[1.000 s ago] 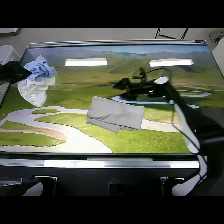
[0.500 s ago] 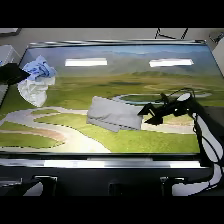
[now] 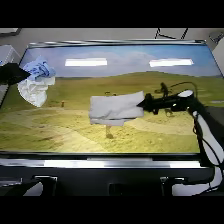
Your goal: Fold the clothes and pants, and hang the long-sleeved shirts on hangers.
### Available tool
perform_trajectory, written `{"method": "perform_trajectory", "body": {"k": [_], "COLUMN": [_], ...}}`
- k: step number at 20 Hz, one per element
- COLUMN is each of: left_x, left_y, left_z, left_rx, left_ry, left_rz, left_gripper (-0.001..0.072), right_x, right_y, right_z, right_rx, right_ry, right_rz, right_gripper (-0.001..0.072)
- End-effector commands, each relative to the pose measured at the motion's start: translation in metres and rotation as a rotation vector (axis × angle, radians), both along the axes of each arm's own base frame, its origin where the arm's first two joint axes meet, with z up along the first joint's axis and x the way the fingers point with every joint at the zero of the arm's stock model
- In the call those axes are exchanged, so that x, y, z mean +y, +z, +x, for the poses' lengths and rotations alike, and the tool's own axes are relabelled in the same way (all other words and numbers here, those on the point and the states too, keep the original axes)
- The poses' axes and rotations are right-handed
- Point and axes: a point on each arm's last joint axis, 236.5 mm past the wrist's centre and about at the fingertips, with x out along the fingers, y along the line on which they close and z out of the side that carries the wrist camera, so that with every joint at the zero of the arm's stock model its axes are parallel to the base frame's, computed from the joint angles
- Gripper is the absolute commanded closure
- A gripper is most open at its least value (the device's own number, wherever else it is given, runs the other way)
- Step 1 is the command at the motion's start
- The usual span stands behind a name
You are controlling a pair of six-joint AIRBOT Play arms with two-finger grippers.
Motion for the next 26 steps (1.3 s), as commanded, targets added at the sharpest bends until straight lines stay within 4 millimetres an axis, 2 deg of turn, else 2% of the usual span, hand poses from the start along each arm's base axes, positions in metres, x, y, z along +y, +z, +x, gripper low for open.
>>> {"method": "perform_trajectory", "body": {"k": [1, 3, 7, 10, 13, 16, 18, 20, 23, 26], "left_x": [0.001, 0.0, 0.0, 0.0, 0.0, 0.0, 0.0, 0.0, 0.0, 0.0], "left_y": [0.0, 0.0, 0.0, 0.0, 0.0, 0.0, 0.001, 0.001, 0.001, 0.0], "left_z": [0.0, 0.0, 0.0, 0.0, 0.0, 0.0, 0.0, 0.0, 0.0, 0.0], "left_rx": [-0.004, -0.009, -0.011, -0.012, -0.015, -0.019, -0.019, -0.022, -0.022, -0.021], "left_ry": [-0.001, -0.013, -0.015, -0.016, -0.023, -0.031, -0.03, -0.035, -0.035, -0.035], "left_rz": [0.003, 0.015, 0.017, 0.018, 0.026, 0.033, 0.033, 0.038, 0.038, 0.038], "left_gripper": [0.0679, 0.0679, 0.0679, 0.0679, 0.0679, 0.0679, 0.0679, 0.0679, 0.0679, 0.0679], "right_x": [-0.063, -0.124, -0.25, -0.324, -0.38, -0.412, -0.417, -0.427, -0.432, -0.419], "right_y": [0.098, 0.131, 0.183, 0.209, 0.215, 0.213, 0.211, 0.201, 0.154, 0.102], "right_z": [0.024, 0.024, -0.003, -0.034, -0.074, -0.111, -0.134, -0.164, -0.213, -0.244], "right_rx": [-0.164, -0.197, -0.216, -0.227, -0.199, -0.143, -0.103, -0.019, 0.243, 0.438], "right_ry": [-0.073, -0.177, -0.455, -0.668, -0.828, -0.931, -0.945, -0.977, -0.963, -0.954], "right_rz": [-0.031, -0.133, -0.255, -0.286, -0.325, -0.35, -0.355, -0.395, -0.498, -0.488], "right_gripper": [0.0672, 0.0672, 0.0672, 0.0672, 0.0673, 0.0673, 0.0673, 0.0673, 0.0673, 0.0673]}}
